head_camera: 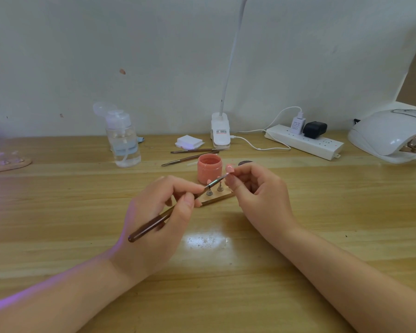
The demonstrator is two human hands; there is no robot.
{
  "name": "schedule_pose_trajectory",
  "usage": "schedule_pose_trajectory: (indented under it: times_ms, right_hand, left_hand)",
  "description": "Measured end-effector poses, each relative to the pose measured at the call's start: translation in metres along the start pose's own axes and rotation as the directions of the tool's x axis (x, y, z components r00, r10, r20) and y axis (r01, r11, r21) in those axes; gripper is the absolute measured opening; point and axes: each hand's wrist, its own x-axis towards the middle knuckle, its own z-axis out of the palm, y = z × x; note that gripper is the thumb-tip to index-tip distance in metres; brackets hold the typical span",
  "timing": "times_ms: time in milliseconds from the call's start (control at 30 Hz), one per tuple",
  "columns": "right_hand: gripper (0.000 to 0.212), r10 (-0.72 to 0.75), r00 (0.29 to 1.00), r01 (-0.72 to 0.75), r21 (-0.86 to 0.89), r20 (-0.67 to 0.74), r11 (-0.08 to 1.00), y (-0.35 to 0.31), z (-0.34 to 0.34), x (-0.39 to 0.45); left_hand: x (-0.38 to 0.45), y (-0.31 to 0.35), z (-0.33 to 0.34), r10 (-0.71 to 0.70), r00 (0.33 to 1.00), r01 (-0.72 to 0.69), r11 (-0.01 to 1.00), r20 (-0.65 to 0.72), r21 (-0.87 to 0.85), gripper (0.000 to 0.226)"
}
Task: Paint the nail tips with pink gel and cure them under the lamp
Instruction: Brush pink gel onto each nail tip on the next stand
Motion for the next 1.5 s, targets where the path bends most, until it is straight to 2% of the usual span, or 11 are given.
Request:
schedule_pose_trajectory:
  times_ms: [100, 233, 400, 467, 567, 667, 900, 1167, 1267, 1500]
  right_hand:
    - [0.004, 0.016, 1.0, -0.016, 0.021, -0.003, 1.0, 0.0, 0.0004, 0.0003]
    - [0.004, 0.012, 1.0, -0.012, 0.028, -0.006, 1.0, 0.0006, 0.0007, 0.0009]
    - [0.002, -0.024, 1.0, 0.024, -0.024, -0.015, 0.999, 0.0031, -0.0008, 0.0016]
    - [0.004, -0.034, 0.999, 0.034, -0.036, -0.022, 0.999, 0.0034, -0.0009, 0.0018]
    - [0.012, -0.029, 0.999, 0.028, -0.029, -0.034, 0.999, 0.0031, -0.0001, 0.0024]
    - [0.01, -0.016, 0.999, 0.015, -0.023, -0.037, 1.0, 0.0032, 0.0001, 0.0024]
    - [0.006, -0.005, 1.0, 0.005, 0.004, -0.025, 1.0, 0.0011, -0.0006, 0.0021]
    - [0.003, 0.015, 1.0, -0.014, 0.021, -0.013, 1.0, -0.0009, -0.0006, 0.0013]
    - [0.003, 0.018, 1.0, -0.018, 0.023, -0.019, 1.0, -0.0009, -0.0008, 0.0017]
    - [0.01, 0.015, 1.0, -0.015, 0.079, -0.002, 0.997, -0.0005, 0.0003, 0.0011]
  left_hand:
    - [0.0008, 0.0001, 0.0004, -0.033, 0.999, 0.032, 0.996, -0.014, -0.082, 0.021]
    - [0.001, -0.0003, 0.0011, -0.04, 0.999, 0.039, 0.994, -0.006, -0.106, 0.021]
    - [0.0041, -0.0005, 0.0015, 0.104, 0.994, -0.104, 0.994, 0.031, -0.022, 0.017]
    - [0.0042, -0.0013, 0.0013, 0.122, 0.992, -0.122, 0.993, 0.039, 0.0, 0.018]
    - [0.0027, -0.0015, 0.001, 0.024, 0.999, -0.024, 1.0, 0.031, 0.0, 0.021]
    - [0.0009, -0.0031, 0.0018, -0.045, 0.999, 0.045, 0.999, 0.026, -0.021, 0.021]
    - [-0.0021, -0.0068, -0.0004, -0.046, 0.996, 0.05, 0.996, 0.07, -0.068, 0.02]
    - [-0.0019, -0.0068, 0.0015, -0.104, 0.993, 0.109, 0.989, 0.053, -0.104, 0.019]
    - [-0.0029, -0.0062, 0.0002, -0.073, 0.995, 0.08, 0.991, 0.062, -0.111, 0.019]
    - [-0.0013, -0.0058, 0.0025, -0.132, 0.991, 0.134, 0.98, 0.022, -0.149, 0.02]
